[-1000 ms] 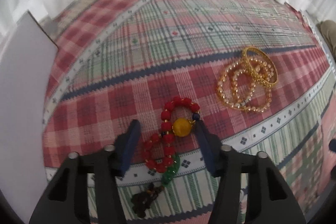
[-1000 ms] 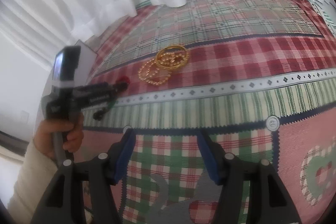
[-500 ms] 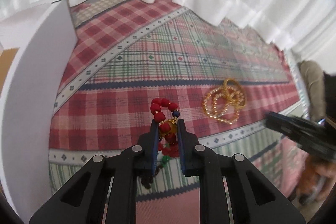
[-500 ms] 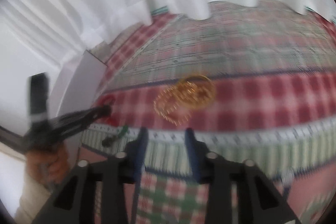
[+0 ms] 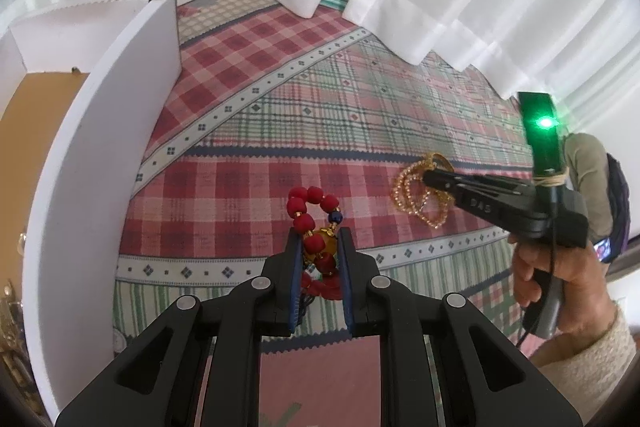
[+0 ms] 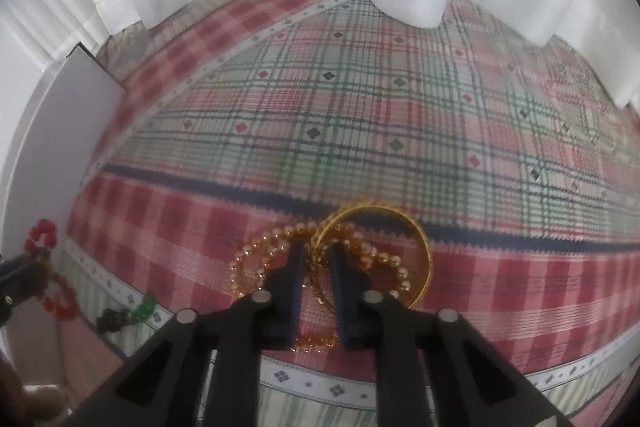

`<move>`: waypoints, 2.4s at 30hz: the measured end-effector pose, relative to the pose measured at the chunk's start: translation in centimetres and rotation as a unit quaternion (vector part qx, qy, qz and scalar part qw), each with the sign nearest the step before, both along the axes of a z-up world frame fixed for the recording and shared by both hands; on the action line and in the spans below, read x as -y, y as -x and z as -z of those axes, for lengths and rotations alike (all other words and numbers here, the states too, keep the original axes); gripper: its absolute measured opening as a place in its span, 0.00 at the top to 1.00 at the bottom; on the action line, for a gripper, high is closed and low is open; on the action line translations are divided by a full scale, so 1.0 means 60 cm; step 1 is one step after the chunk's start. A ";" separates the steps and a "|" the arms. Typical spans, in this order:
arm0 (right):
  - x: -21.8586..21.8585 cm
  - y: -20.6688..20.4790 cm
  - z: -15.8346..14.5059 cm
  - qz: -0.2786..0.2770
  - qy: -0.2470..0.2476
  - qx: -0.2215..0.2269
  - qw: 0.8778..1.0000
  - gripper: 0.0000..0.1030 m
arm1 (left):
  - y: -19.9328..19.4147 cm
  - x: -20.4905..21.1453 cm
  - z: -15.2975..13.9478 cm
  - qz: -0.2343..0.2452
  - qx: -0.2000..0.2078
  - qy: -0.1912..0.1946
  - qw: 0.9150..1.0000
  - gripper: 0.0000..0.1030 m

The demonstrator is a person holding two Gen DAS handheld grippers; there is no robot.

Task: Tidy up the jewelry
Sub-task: 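Grasp the gold bangle with the right gripper while the left holds the red bracelet, then carry the red bracelet and gold bangle in both grippers over the box, then open both grippers to drop the red bracelet and gold bangle into the box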

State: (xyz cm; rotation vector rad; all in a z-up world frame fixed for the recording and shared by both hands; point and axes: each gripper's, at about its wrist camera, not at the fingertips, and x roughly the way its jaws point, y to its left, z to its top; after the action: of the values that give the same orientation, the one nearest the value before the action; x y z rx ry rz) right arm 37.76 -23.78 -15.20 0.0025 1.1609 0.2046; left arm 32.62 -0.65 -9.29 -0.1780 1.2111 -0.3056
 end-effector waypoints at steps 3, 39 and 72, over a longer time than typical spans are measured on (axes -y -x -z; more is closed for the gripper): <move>0.012 0.018 -0.026 0.003 -0.018 0.014 1.000 0.93 | 0.005 -0.008 -0.005 -0.006 -0.004 0.013 1.000 0.85; -0.326 0.229 -0.275 -0.233 -0.134 0.098 0.958 0.93 | 0.269 -0.384 -0.258 -0.182 0.096 0.055 0.977 0.85; -0.593 0.213 -0.137 -0.295 -0.066 0.075 0.950 0.69 | 0.147 -0.546 -0.033 -0.277 0.018 -0.057 0.959 0.44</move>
State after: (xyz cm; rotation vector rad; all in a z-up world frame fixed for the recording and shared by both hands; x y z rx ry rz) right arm 24.95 11.82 -6.98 -0.2416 0.9681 0.8007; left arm 23.82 32.10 -7.32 -0.4000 1.0895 0.2493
